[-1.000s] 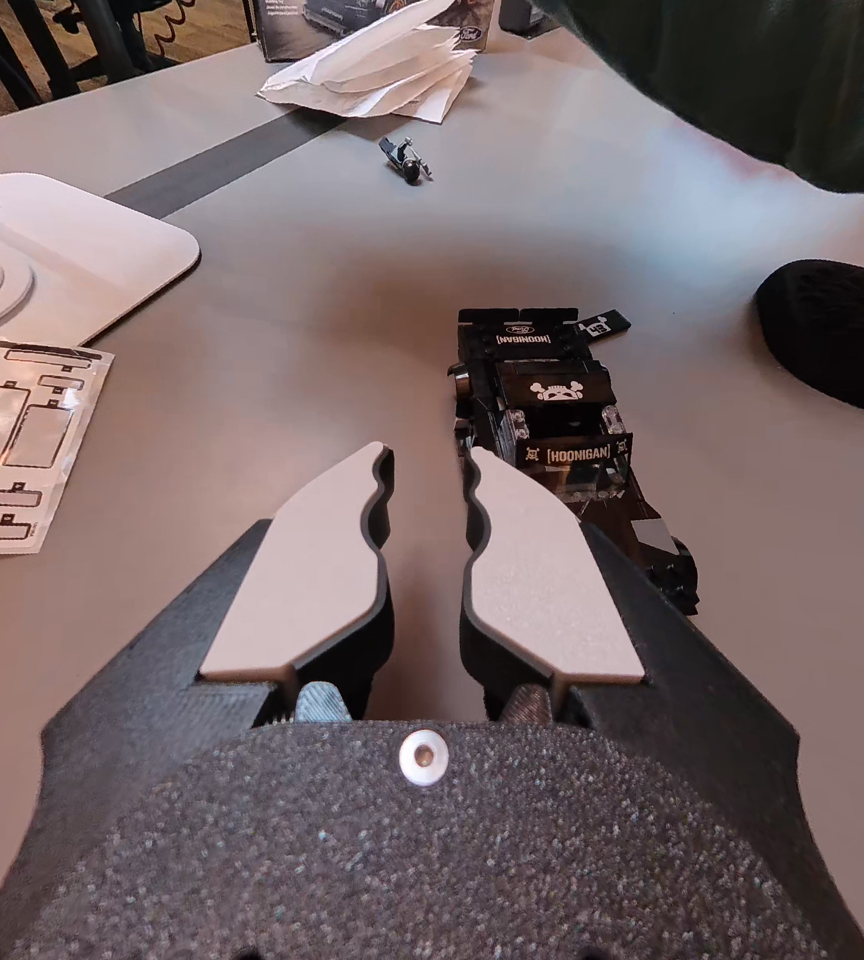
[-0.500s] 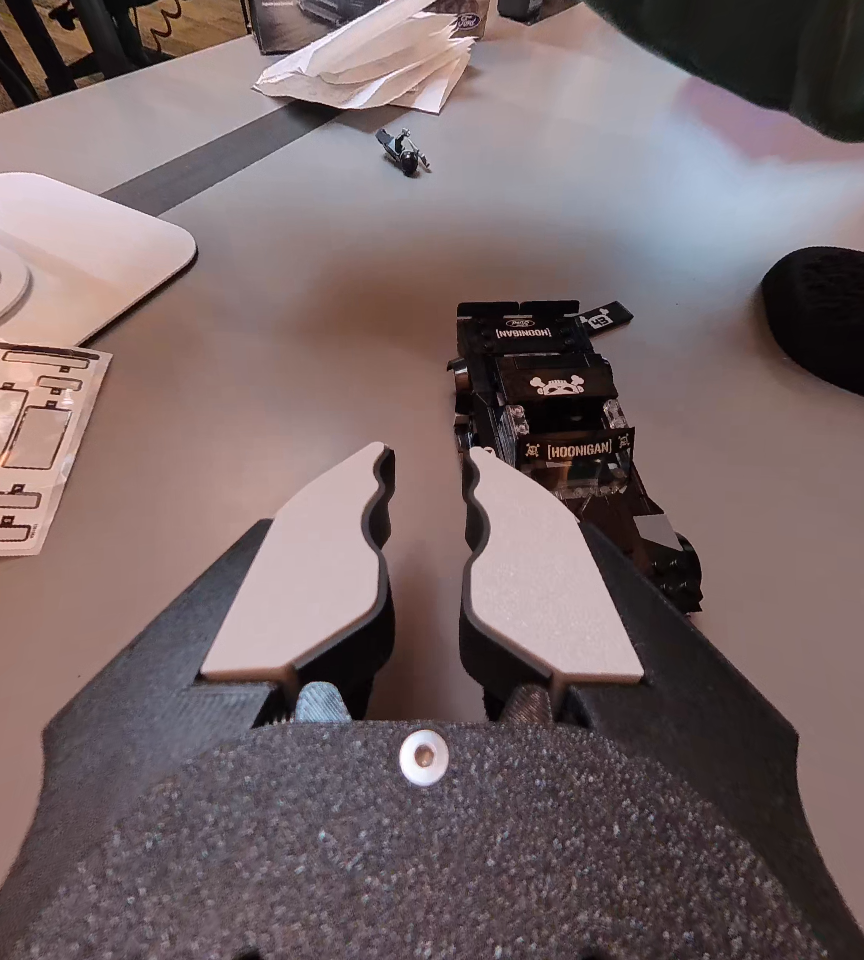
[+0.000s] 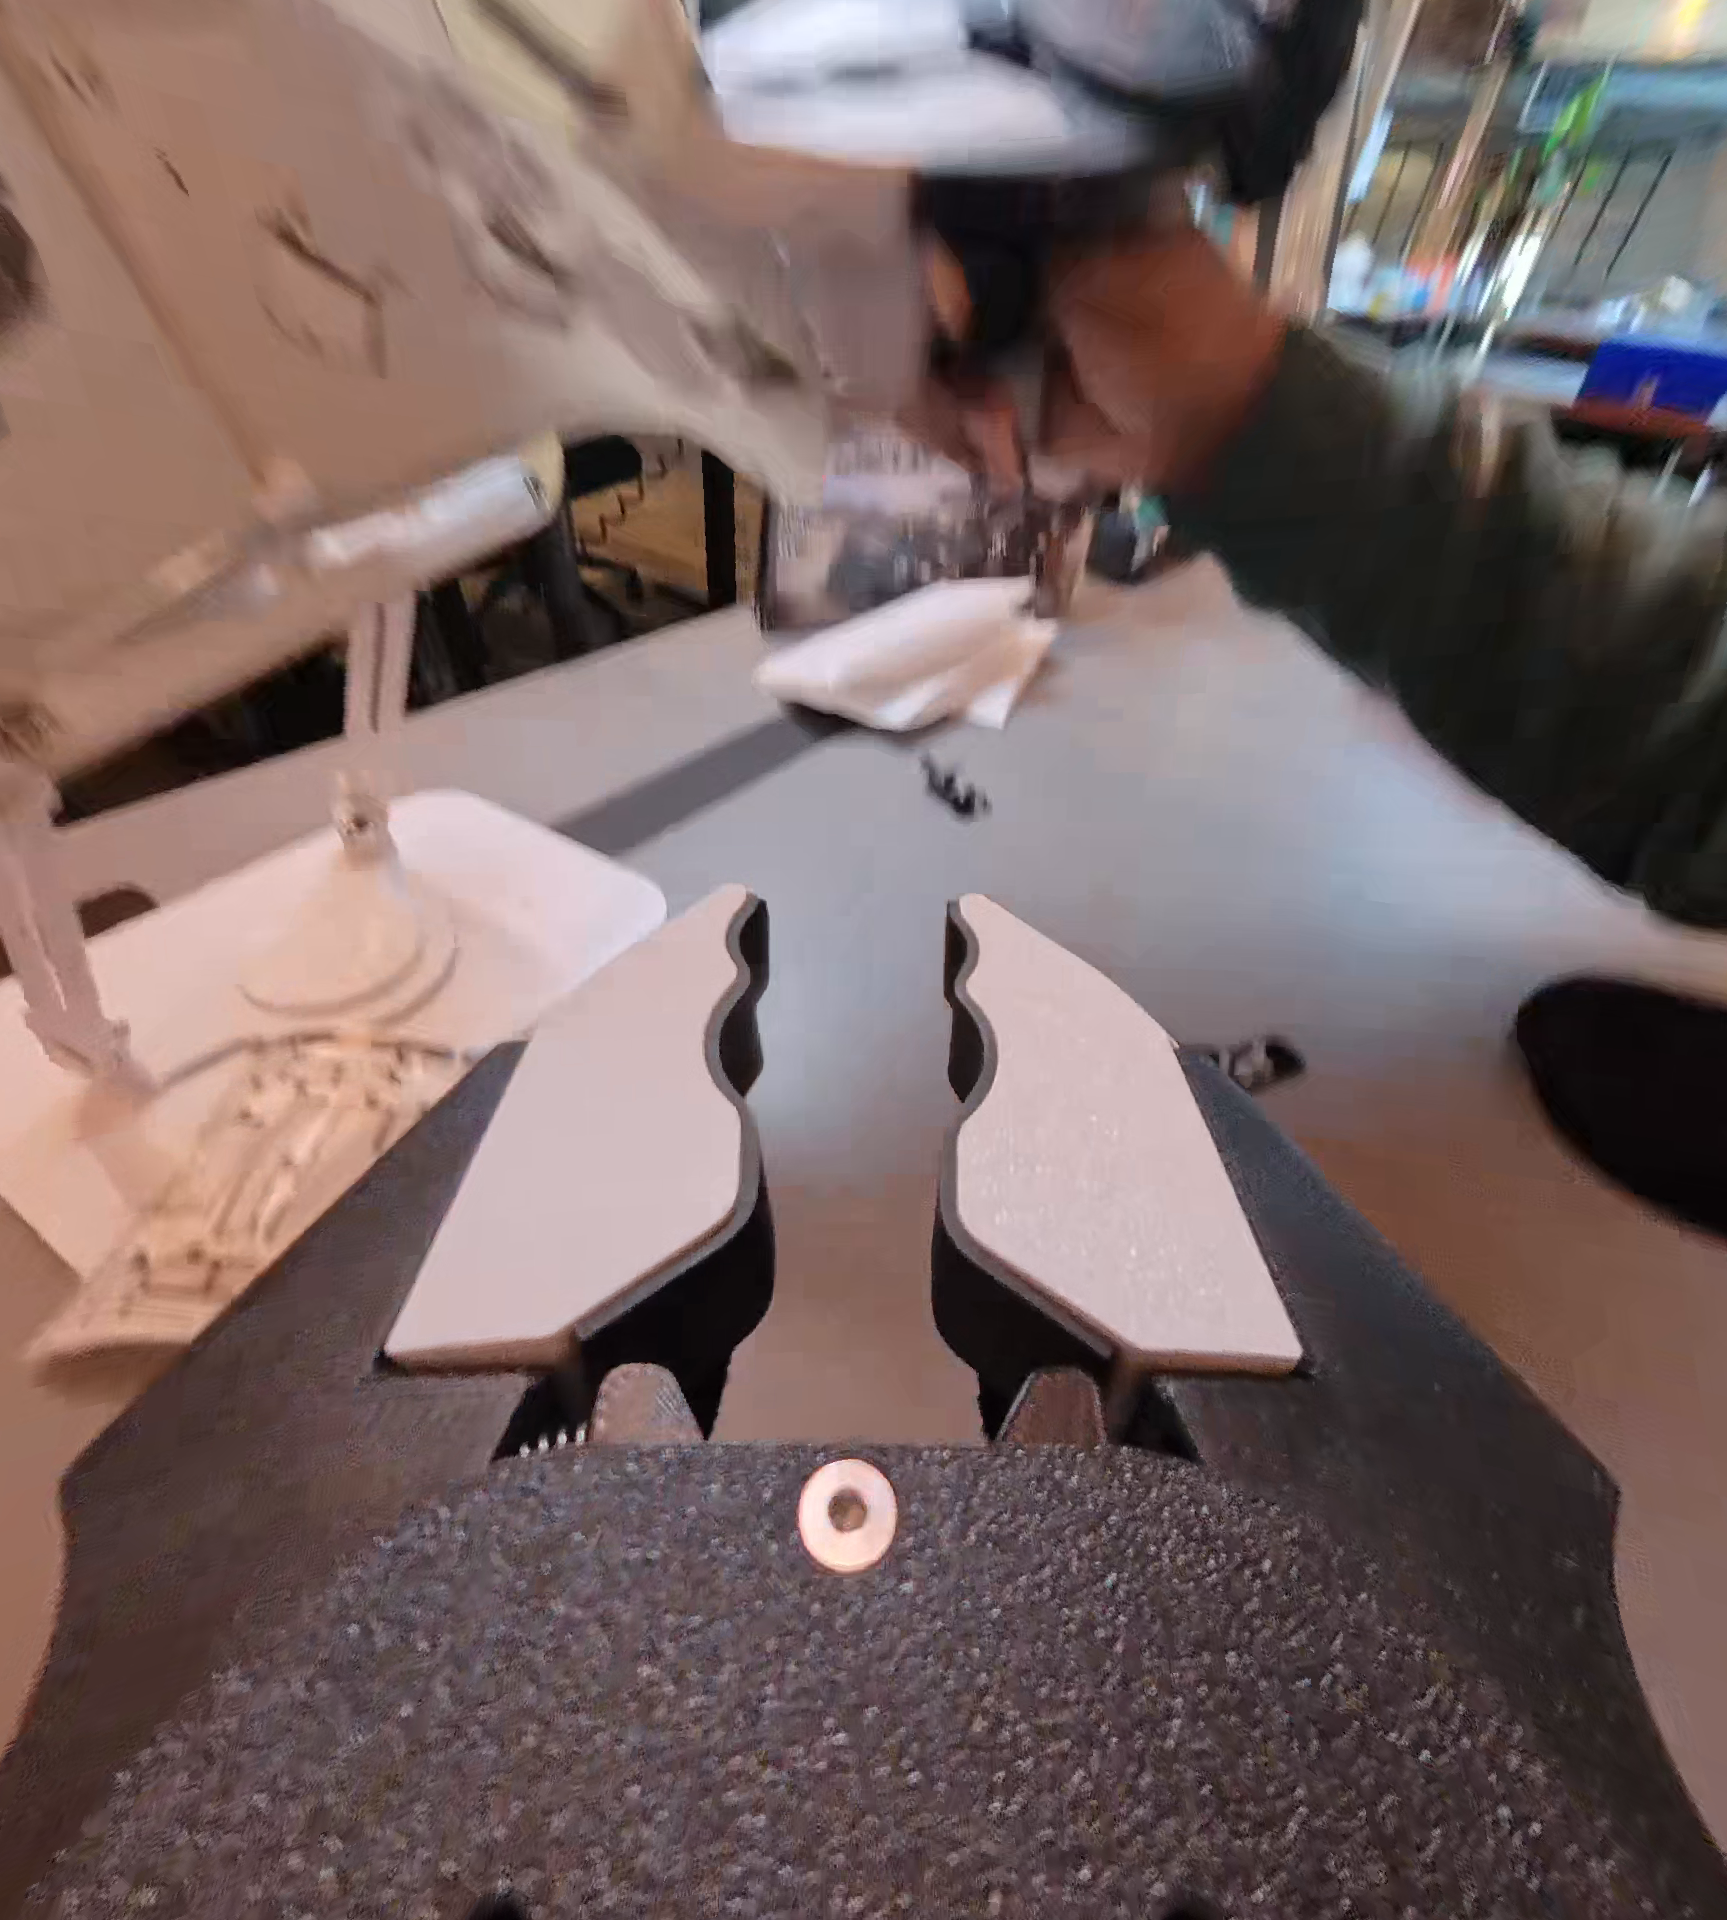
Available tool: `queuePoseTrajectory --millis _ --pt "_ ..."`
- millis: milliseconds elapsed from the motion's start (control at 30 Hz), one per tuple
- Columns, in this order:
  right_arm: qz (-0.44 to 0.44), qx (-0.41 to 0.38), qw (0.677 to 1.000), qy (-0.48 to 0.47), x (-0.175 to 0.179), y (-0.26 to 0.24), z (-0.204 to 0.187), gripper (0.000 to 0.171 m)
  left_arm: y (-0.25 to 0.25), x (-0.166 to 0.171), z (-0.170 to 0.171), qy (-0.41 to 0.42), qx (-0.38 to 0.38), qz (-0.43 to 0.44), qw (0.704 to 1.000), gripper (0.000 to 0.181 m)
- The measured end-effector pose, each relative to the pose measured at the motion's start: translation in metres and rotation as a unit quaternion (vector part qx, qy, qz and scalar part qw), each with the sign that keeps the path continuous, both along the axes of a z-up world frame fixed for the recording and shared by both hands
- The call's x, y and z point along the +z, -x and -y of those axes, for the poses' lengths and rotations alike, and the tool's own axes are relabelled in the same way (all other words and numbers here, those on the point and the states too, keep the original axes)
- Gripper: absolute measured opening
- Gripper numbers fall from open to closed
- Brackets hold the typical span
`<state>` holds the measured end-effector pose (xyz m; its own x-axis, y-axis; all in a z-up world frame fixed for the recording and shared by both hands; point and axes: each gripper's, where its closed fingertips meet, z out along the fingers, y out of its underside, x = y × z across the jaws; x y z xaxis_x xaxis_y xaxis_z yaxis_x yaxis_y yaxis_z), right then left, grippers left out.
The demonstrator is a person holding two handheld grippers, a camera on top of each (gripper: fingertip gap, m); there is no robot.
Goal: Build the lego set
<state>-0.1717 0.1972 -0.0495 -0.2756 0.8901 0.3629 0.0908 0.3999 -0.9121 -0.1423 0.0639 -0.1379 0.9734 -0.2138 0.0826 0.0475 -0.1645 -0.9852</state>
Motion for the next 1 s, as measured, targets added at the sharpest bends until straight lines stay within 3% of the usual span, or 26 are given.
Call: queuePoseTrajectory --millis 133,300,533,700,1000 --pt "0.031 0.046 0.997 -0.063 -0.018 -0.001 0.045 0.015 0.022 0.070 -0.031 -0.060 -0.010 0.104 0.993 0.037" --pt "0.053 0.071 0.992 -0.094 -0.043 0.001 0.064 0.019 0.031 0.101 -0.067 -0.055 -0.058 0.263 0.961 0.053" --pt "0.059 0.103 0.990 -0.070 -0.062 -0.023 0.072 0.022 0.055 0.080 -0.081 -0.046 0.014 0.246 0.968 0.028" --pt "0.053 0.077 0.994 -0.059 -0.066 -0.035 0.051 0.022 0.063 0.072 -0.073 -0.052 0.042 0.227 0.972 0.027" --pt "-0.006 -0.015 0.999 -0.042 -0.043 -0.023 0.002 0.029 0.097 0.069 -0.049 -0.080 0.152 0.150 0.974 0.032"
